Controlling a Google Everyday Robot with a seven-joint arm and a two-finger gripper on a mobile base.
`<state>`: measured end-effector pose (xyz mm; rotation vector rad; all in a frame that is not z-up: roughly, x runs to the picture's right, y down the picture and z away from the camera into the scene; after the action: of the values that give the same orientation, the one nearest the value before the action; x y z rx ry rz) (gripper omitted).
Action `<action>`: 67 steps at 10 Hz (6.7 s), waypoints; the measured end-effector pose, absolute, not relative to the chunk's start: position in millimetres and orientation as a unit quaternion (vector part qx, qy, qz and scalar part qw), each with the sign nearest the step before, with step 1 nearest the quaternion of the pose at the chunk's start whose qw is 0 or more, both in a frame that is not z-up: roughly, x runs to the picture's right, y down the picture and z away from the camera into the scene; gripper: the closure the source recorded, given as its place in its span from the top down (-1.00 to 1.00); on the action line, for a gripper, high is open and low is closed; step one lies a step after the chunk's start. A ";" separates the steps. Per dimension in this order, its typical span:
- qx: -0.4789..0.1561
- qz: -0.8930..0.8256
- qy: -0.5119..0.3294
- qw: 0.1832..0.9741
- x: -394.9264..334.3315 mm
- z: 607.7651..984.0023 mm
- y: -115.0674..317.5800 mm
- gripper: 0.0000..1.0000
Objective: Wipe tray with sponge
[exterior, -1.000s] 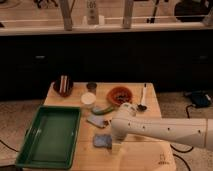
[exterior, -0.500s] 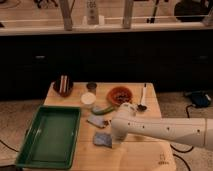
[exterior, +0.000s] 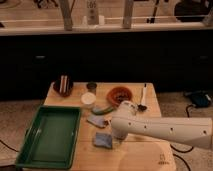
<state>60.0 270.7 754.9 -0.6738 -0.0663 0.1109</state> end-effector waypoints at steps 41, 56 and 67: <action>-0.263 -0.014 -0.031 0.964 -61.3 681.6 168.7 -0.99; -0.242 -0.088 -0.075 0.963 -178.1 684.4 152.1 -0.99; -0.222 -0.114 -0.099 0.963 -208.9 704.0 155.0 -0.99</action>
<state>-208.9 155.0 704.0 -0.4497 -0.2011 -0.2303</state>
